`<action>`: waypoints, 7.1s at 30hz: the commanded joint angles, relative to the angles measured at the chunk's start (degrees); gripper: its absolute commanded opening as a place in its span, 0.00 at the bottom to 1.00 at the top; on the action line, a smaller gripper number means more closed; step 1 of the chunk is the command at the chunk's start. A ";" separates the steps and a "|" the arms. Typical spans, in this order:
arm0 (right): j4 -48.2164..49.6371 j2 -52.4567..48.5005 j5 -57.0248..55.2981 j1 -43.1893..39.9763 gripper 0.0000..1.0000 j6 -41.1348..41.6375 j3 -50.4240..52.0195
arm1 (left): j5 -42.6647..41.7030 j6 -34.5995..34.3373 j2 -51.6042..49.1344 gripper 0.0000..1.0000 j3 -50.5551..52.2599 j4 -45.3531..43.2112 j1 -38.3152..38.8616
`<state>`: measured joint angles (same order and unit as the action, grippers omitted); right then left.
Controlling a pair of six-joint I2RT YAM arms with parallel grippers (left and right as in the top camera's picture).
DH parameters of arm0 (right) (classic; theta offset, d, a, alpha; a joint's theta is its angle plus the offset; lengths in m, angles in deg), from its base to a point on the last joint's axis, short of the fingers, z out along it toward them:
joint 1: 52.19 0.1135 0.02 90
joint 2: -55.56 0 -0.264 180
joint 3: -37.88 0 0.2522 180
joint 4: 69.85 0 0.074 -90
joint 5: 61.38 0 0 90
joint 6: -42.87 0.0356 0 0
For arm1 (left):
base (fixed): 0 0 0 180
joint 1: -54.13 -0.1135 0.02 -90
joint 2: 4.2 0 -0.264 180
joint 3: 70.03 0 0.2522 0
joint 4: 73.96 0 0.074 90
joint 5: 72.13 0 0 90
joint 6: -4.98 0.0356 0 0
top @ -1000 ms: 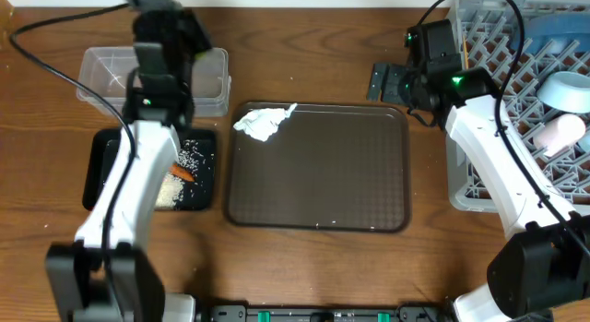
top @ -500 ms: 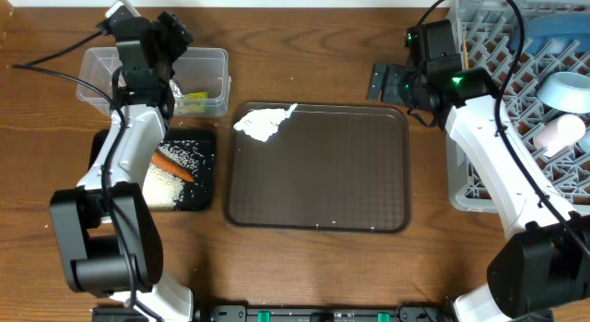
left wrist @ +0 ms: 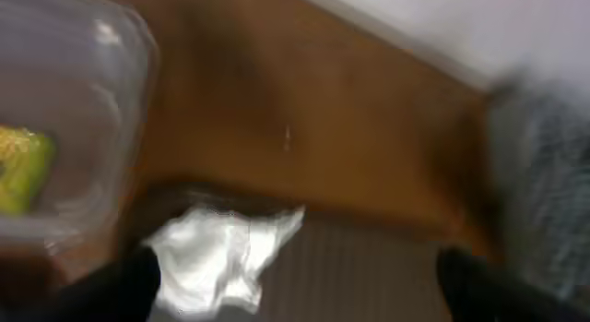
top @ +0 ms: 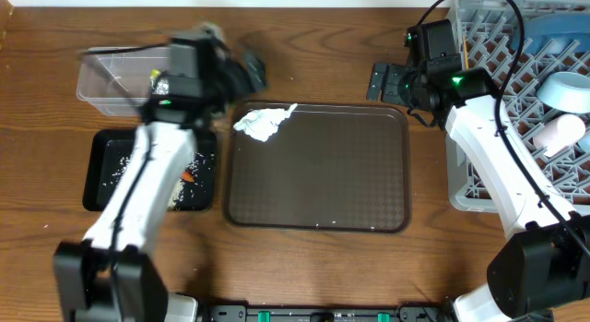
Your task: Sort waste into correct bins and load items into the dishwasher rack
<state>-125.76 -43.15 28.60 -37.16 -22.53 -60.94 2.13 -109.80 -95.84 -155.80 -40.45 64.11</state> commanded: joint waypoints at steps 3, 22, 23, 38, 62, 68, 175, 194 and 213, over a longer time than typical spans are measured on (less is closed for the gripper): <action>0.09 1.22 -0.63 0.81 0.99 0.66 -0.24 | 6.62 17.84 -6.84 0.99 0.28 2.32 8.11; 0.09 1.22 -0.63 0.79 0.99 0.63 -0.24 | 22.93 23.93 -20.28 0.99 0.28 1.66 15.45; 0.09 1.22 -0.63 0.79 0.99 0.63 -0.24 | 22.93 23.93 -20.52 0.99 0.28 1.68 15.45; 0.09 1.22 -0.63 0.81 0.99 0.66 -0.24 | 25.49 25.66 -21.24 0.46 0.28 2.54 15.45; 0.09 1.22 -0.63 0.81 0.99 0.66 -0.24 | 25.46 24.94 -2.95 0.06 -2.38 -0.92 15.34; 0.09 1.22 -0.63 0.79 0.99 0.63 -0.24 | 25.46 24.85 3.32 0.06 -2.38 -4.68 11.45; 0.09 1.22 -0.63 0.79 0.99 0.66 -0.24 | 5.60 4.81 87.27 0.98 33.75 25.20 -4.81; 0.07 1.22 -0.63 0.79 0.99 0.66 -0.24 | 6.36 14.05 91.56 0.98 71.84 -26.34 -6.56; 0.09 1.22 -0.63 0.79 0.99 0.66 -0.24 | 7.87 14.03 91.52 0.98 71.78 -16.35 -7.56</action>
<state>-125.79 -43.15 28.60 -37.16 -22.50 -60.94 10.58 -96.75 -4.80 -84.61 -59.36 56.83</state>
